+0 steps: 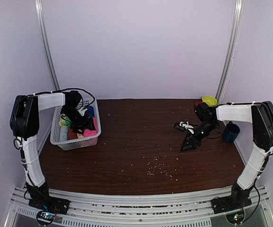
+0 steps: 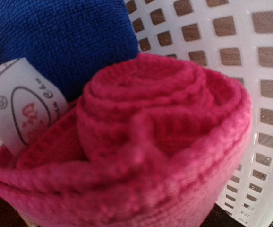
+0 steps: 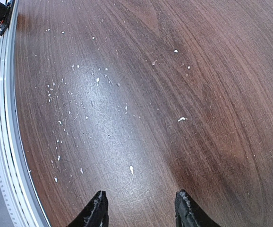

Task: Roll the towels
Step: Place the towel in the bin, then adjust the towel in the bin.

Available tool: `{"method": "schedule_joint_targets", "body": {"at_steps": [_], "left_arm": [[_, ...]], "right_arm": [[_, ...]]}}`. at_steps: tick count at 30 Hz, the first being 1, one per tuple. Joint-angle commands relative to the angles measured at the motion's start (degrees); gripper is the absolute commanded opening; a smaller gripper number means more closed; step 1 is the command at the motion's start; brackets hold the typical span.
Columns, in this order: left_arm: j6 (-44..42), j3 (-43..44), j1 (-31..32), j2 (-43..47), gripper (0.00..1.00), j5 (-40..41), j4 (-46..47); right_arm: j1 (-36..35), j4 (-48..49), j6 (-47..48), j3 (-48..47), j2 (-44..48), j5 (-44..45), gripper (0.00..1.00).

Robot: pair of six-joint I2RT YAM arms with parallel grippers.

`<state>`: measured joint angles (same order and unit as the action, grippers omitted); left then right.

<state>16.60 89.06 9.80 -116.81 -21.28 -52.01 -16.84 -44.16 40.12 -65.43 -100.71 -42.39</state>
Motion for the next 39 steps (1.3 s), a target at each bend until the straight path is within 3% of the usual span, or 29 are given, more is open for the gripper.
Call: {"method": "schedule_joint_targets", "body": {"at_steps": [1, 10, 18, 26, 39], "left_arm": [[0.53, 0.65, -0.7, 0.28, 0.76, 10.88, -0.98], [1.77, 5.02, -0.67, 7.28, 0.73, 9.35, -0.78], [2.51, 4.29, -0.66, 7.54, 0.73, 7.3, 1.02], [3.41, 2.87, -0.71, 5.78, 0.53, 6.29, 4.55], [3.02, -2.75, 1.8, 1.28, 0.51, 10.98, 6.55]], "right_arm": [[0.21, -0.4, -0.21, -1.28, 0.87, -0.24, 0.49], [0.23, -0.48, -0.3, -1.37, 0.6, -0.13, 0.48], [0.22, -0.52, -0.3, -1.37, 1.04, -0.24, 0.48], [0.24, -0.65, -0.13, -1.45, 1.01, -0.24, 0.48], [0.23, -0.6, -0.04, -1.52, 0.77, 0.02, 0.46]]}}
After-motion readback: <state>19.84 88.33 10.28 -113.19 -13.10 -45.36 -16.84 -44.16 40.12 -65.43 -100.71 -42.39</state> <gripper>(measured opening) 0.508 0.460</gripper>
